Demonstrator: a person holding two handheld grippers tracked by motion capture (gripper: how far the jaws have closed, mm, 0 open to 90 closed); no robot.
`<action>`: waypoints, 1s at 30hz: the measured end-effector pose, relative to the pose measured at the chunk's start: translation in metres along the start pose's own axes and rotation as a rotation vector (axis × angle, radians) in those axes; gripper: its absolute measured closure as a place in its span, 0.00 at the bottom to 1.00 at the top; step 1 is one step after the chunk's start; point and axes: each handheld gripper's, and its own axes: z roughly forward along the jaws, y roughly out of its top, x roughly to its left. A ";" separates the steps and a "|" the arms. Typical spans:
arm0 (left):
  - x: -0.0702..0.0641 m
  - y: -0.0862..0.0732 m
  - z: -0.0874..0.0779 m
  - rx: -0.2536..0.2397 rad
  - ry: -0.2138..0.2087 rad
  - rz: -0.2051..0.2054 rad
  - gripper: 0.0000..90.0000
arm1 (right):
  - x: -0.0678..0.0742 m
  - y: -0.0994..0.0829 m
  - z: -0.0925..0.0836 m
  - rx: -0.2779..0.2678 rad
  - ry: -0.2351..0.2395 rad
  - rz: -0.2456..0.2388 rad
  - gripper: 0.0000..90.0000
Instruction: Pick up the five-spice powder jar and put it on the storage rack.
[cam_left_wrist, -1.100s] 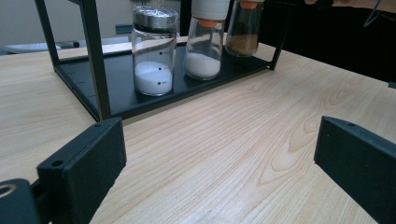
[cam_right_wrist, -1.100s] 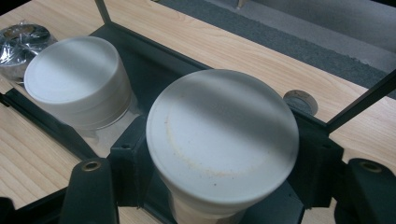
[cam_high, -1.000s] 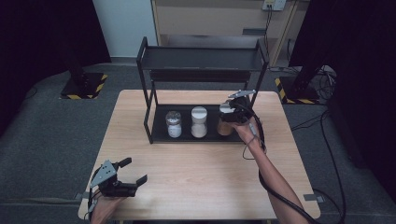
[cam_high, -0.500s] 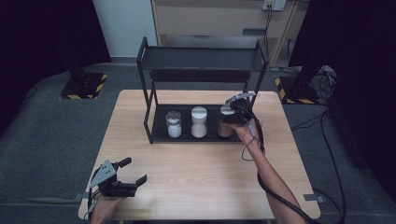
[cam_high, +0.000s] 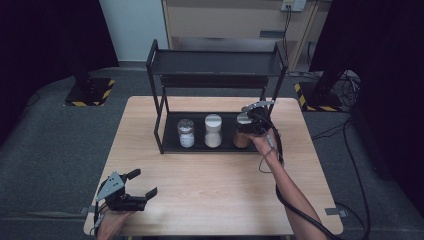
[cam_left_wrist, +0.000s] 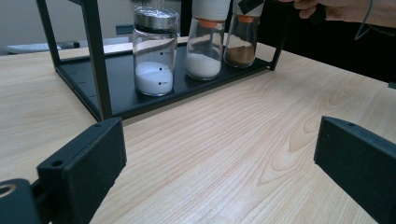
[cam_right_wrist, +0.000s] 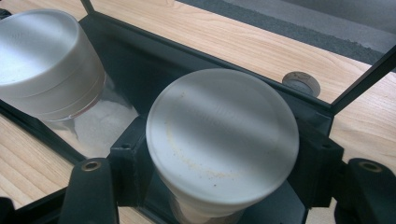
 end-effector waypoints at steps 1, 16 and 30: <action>0.000 0.000 0.000 0.000 0.000 -0.001 0.02 | 0.000 0.000 0.000 0.001 0.001 -0.003 0.38; 0.000 0.000 0.000 -0.001 0.000 0.002 0.02 | 0.005 0.001 -0.003 -0.012 -0.016 -0.001 0.23; -0.001 0.000 0.000 0.000 -0.003 0.005 0.02 | 0.009 0.013 -0.038 -0.084 0.016 -0.063 0.11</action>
